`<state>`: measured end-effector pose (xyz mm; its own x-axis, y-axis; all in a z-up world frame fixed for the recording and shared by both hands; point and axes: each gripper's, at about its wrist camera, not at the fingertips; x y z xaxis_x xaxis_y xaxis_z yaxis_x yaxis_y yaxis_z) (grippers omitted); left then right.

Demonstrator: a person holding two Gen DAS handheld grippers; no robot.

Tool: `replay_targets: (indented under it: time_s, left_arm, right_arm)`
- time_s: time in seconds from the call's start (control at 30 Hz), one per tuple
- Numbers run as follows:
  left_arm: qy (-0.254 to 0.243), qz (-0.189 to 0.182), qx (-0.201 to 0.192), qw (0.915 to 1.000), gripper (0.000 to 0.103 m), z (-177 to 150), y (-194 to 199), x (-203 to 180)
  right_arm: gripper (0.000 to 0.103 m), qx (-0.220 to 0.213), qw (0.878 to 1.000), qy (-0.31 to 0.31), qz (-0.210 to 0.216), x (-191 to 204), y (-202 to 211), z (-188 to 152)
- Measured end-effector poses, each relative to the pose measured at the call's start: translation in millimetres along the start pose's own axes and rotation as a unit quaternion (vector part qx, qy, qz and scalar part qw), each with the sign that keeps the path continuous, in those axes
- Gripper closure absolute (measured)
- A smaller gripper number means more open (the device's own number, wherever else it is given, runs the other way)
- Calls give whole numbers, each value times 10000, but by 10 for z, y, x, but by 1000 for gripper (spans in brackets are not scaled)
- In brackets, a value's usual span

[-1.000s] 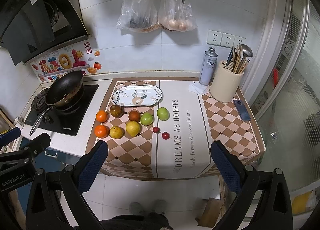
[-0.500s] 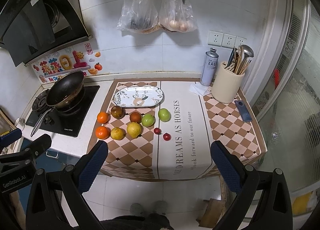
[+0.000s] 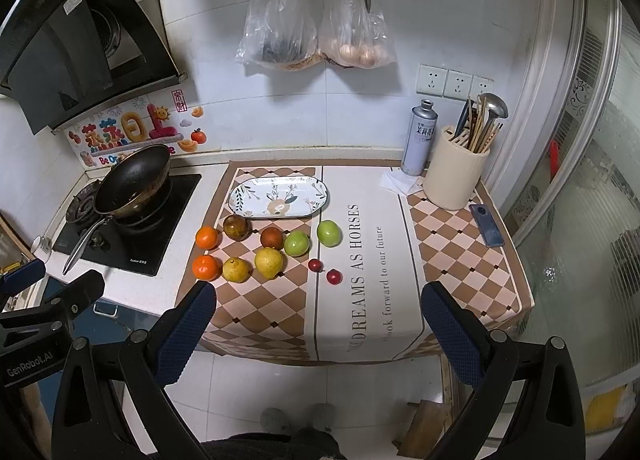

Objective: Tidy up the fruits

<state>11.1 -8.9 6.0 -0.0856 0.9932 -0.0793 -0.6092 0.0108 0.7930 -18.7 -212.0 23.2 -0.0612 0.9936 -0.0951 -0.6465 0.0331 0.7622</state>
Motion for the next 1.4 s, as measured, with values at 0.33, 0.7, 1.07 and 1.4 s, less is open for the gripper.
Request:
replay_targets:
  time_s: [0.33, 0.7, 1.07, 1.4]
  left_arm:
    - [25, -13, -28, 10000, 0, 103, 37, -37]
    - [40, -25, -43, 10000, 0, 122, 61, -38]
    - [46, -38, -54, 10000, 0, 113, 62, -32]
    - [122, 296, -676, 9972, 0, 251, -183, 98]
  right_arm:
    - [0, -14, 10000, -11, 8, -2, 5, -6]
    - [0, -35, 10000, -1, 22, -3, 17, 25]
    - [0, -47, 10000, -18, 24, -24, 15, -12]
    - [0, -154, 9983, -523, 201, 66, -255, 86]
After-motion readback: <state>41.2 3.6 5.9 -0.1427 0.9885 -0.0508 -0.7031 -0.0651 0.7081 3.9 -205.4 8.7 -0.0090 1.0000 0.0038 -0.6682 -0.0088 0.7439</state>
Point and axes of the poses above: each gripper's, at about its wrist camera, not at the fingertips, and y roughly against the way its jaws point, x to its left, z to its top, and after that the axes turned 9 degrees about y, right-handed
